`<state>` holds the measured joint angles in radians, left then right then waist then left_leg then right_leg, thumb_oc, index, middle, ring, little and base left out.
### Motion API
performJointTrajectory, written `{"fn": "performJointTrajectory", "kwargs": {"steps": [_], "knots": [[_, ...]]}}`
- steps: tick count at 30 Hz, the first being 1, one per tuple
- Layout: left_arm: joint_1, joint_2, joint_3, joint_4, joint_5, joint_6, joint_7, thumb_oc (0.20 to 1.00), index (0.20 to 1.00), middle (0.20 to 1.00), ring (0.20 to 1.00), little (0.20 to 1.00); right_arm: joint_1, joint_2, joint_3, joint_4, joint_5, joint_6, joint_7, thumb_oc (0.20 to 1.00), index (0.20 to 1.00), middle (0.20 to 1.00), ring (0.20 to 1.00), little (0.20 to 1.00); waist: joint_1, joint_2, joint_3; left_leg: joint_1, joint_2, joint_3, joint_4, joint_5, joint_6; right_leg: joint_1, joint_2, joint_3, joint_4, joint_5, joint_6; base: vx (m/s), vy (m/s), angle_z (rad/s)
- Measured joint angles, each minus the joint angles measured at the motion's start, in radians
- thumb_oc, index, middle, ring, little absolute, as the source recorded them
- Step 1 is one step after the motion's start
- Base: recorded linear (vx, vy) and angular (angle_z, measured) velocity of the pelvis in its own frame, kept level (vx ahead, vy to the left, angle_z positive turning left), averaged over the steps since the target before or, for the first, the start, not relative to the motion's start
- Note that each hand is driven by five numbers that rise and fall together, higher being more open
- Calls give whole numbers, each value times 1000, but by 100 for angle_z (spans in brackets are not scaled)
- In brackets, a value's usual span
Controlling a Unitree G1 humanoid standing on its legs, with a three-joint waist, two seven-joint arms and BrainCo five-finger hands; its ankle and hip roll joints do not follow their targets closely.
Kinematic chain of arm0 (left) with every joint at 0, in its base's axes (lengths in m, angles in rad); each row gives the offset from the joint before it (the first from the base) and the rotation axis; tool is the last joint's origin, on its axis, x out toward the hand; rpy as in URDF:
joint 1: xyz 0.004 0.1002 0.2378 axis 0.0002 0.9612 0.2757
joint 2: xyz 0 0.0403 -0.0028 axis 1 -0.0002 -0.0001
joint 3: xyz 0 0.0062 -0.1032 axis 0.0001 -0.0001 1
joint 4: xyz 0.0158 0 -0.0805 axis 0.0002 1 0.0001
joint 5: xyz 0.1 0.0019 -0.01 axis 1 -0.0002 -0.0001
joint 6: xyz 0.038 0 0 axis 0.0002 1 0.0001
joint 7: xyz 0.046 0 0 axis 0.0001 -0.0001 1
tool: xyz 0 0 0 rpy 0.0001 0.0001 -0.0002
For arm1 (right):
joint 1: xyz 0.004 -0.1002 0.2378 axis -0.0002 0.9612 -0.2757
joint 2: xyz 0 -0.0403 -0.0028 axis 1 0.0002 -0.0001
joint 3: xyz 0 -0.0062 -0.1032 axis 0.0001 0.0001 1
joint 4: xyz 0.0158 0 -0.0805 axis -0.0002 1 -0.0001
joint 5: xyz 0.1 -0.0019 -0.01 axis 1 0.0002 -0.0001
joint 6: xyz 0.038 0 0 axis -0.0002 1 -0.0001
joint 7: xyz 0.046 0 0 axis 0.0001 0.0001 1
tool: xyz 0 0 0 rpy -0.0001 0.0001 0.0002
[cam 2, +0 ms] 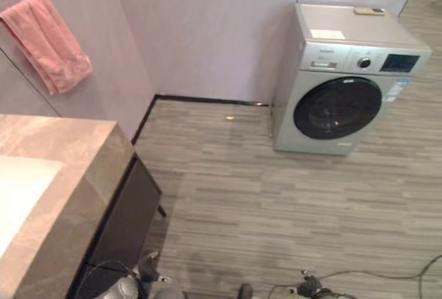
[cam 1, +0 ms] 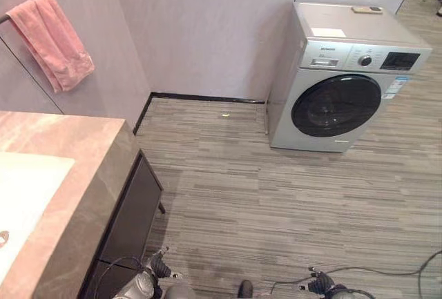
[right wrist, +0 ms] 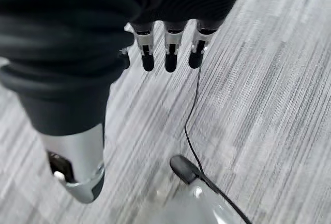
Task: Put brush and paste in cup on sink, flatten towel.
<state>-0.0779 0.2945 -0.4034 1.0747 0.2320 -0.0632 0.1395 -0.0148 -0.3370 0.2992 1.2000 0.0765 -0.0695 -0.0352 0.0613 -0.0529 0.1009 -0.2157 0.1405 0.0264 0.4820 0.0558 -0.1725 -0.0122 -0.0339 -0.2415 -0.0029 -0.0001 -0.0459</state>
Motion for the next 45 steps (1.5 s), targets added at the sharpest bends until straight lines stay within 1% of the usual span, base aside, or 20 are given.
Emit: {"fn": "performJointTrajectory", "kwargs": {"steps": [1, 2, 3, 4, 6, 8, 9, 10, 11, 12, 13, 15, 20, 27, 34, 39, 40, 41, 43, 45], "knots": [[4, -2, 0, 0, -27, 0, -3, 1000, 1000, 1000, 1000, 1000, 0, -2, -8, 7, 30, 2, 1, 1000, 1000, 1000, 1000, 1000, 5, -1, -1, -9, -15, 2, -33, -14, 15, 8, -1, 2, -14, 0, 0, 99, 36, -8], [1, -8, 4, 0, -48, -1, -4, 1000, 1000, 1000, 1000, 1000, 2, -6, -25, 7, 50, 2, 1, 1000, 1000, 1000, 1000, 1000, 3, 1, -1, -4, -45, 6, -117, -18, 24, 1, -5, -6, -23, 0, -1, 170, 72, -3], [5, -21, 43, -22, -109, 0, -4, 1000, 1000, 1000, 1000, 1000, 5, -10, -96, 1, 138, 2, 15, 1000, 1000, 1000, 1000, 1000, -2, 21, 1, 3, -70, 38, -256, -15, 36, -1, 2, -4, -30, 1, -3, 180, 74, -6], [12, -28, 64, -32, -140, 1, -4, 1000, 1000, 1000, 1000, 1000, 7, -4, -143, 1, 181, 2, 17, 1000, 1000, 1000, 1000, 1000, -2, 30, 1, 19, -85, 44, -325, -13, 41, 0, 4, -4, -28, 1, -3, 111, 57, -16], [42, -26, 71, -77, -207, 0, -6, 1000, 1000, 1000, 1000, 1000, 15, 4, -155, -13, 235, -1, 11, 1000, 1000, 1000, 1000, 1000, -10, 45, -11, 88, -115, 42, -386, -9, 75, 22, 14, 2, -20, 3, 1, 81, 72, -34], [49, -44, 96, -104, -324, -12, -5, 1000, 1000, 1000, 1000, 1000, 25, 13, -141, -116, 295, -4, -12, 1000, 1000, 1000, 1000, 1000, -26, 78, -33, 149, -114, 55, -386, -35, 121, 21, 41, 12, 9, -14, 4, 42, 68, -31], [49, -44, 99, -137, -352, -13, -4, 1000, 1000, 1000, 1000, 1000, 27, 19, -137, -156, 304, -5, -16, 1000, 1000, 1000, 1000, 1000, -34, 85, -35, 158, -111, 56, -402, -59, 160, 4, 48, 13, 43, -24, 13, -12, 20, -15], [40, -34, 99, -201, -385, -32, -3, 1000, 1000, 1000, 1000, 1000, 23, 36, -109, -218, 304, -10, -16, 1000, 1000, 1000, 1000, 1000, -31, 67, -21, 161, -110, 70, -393, -55, 173, -32, 34, 23, 123, -54, 21, -28, 3, -12], [29, -31, 100, -214, -394, -42, -3, 1000, 1000, 1000, 1000, 1000, 17, 43, -98, -236, 304, -17, -15, 1000, 1000, 1000, 1000, 1000, -26, 57, -17, 159, -116, 71, -381, -64, 182, -45, 28, 30, 157, -75, 21, -29, 2, -15], [21, -27, 100, -228, -410, -42, -3, 1000, 1000, 1000, 1000, 1000, 8, 51, -90, -257, 304, -18, -16, 1000, 1000, 1000, 1000, 1000, -25, 44, -9, 159, -120, 77, -364, -73, 184, -62, 18, 35, 202, -96, 25, -58, -9, -10], [6, -23, 100, -240, -432, -49, -1, 1000, 1000, 1000, 1000, 1000, -11, 57, -77, -273, 304, -24, -19, 1000, 1000, 1000, 1000, 1000, -21, 30, 5, 143, -126, 82, -309, -104, 184, -83, 1, 36, 279, -135, 22, -39, -2, -1], [-20, -22, 100, -241, -453, -56, 8, 1000, 1000, 1000, 1000, 1000, -23, 60, -73, -305, 304, -34, -26, 1000, 1000, 1000, 1000, 1000, -20, 19, 25, 113, -133, 79, -219, -153, 190, -113, -22, 36, 376, -185, 24, -35, -4, 7], [-33, -20, 94, -249, -471, -59, 16, 1000, 1000, 1000, 1000, 1000, -49, 67, -74, -292, 369, -38, -34, 1000, 1000, 1000, 1000, 1000, -14, 37, 55, 43, -129, 65, -41, -249, 191, -162, -38, 35, 523, -263, 21, 14, 18, 6], [-35, -17, 95, -285, -471, -64, 16, 1000, 1000, 1000, 1000, 1000, -32, 76, -81, -291, 458, -41, -27, 1000, 1000, 1000, 1000, 1000, -7, 38, 58, 26, -120, 67, -31, -249, 196, -178, -34, 33, 525, -259, 28, 42, 53, -2], [-15, 20, 96, -357, -470, -68, 10, 1000, 1000, 1000, 1000, 1000, -30, 68, -104, -299, 461, -44, -26, 1000, 1000, 1000, 1000, 1000, 11, 34, 50, 40, -127, 70, -79, -233, 196, -163, -34, 35, 473, -242, 39, 93, 125, 1], [-14, 34, 94, -375, -465, -67, 4, 1000, 1000, 1000, 1000, 1000, -42, 48, -121, -297, 448, -44, -26, 1000, 1000, 1000, 1000, 1000, 16, 51, 21, 85, -156, 75, -138, -221, 219, -131, -60, 37, 457, -234, 60, 87, 199, 4], [-17, 41, 89, -382, -464, -66, 3, 1000, 1000, 1000, 1000, 1000, -48, 46, -120, -295, 435, -42, -26, 1000, 1000, 1000, 1000, 1000, 17, 50, 19, 89, -183, 86, -116, -242, 239, -129, -70, 38, 460, -228, 75, 72, 234, 0], [-18, 47, 73, -389, -463, -65, 3, 1000, 1000, 1000, 1000, 1000, -52, 41, -121, -302, 419, -41, -26, 1000, 1000, 1000, 1000, 1000, 15, 59, 20, 100, -178, 90, -137, -246, 241, -156, -77, 39, 531, -220, 93, 84, 187, 3], [-19, 50, 68, -393, -447, -66, -6, 1000, 1000, 1000, 1000, 1000, -55, 41, -120, -301, 418, -40, -25, 1000, 1000, 1000, 1000, 1000, -3, 62, 16, 120, -190, 80, -148, -252, 255, -216, -112, 40, 678, -187, 132, 124, 122, 1], [-13, 57, 73, -394, -445, -64, -6, 1000, 1000, 1000, 1000, 1000, -43, 42, -120, -316, 418, -40, -25, 1000, 1000, 1000, 1000, 1000, -14, 68, 12, 130, -195, 75, -151, -267, 274, -273, -119, 48, 748, -192, 146, 185, -3, -3]]}}
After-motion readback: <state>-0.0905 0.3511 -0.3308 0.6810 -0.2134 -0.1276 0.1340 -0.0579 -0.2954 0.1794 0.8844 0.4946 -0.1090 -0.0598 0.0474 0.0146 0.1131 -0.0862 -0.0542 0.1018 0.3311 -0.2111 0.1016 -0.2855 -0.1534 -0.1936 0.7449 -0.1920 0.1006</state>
